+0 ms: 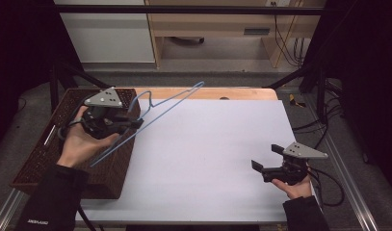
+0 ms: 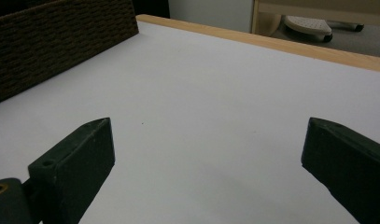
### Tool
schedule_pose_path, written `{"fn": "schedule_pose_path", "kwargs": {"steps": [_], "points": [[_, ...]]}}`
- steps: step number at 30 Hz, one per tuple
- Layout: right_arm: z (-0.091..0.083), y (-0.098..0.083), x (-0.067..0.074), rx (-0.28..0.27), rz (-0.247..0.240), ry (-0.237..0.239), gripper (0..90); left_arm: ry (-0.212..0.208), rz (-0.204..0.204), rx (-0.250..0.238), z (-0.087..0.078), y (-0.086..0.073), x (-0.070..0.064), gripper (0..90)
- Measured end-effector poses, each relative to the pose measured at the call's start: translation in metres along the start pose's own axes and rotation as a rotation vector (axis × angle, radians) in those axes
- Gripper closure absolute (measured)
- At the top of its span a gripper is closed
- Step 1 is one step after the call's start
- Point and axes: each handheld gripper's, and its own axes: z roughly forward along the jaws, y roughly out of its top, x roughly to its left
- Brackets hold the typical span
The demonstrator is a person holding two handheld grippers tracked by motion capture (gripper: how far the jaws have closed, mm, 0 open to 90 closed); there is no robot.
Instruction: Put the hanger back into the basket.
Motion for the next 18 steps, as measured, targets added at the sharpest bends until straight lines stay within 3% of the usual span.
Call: {"fn": "schedule_pose_path", "kwargs": {"steps": [7, 18], "points": [[-0.001, 0.001, 0.0, -0.007, 0.001, 0.0, 2.6, 0.031, -0.036, -0.009, -0.023, -0.014, 0.024, 87.3], [-0.004, 0.001, 0.0, -0.019, 0.002, -0.005, 2.4, 0.061, -0.088, 0.007, -0.038, -0.042, 0.051, 87.3]]}}
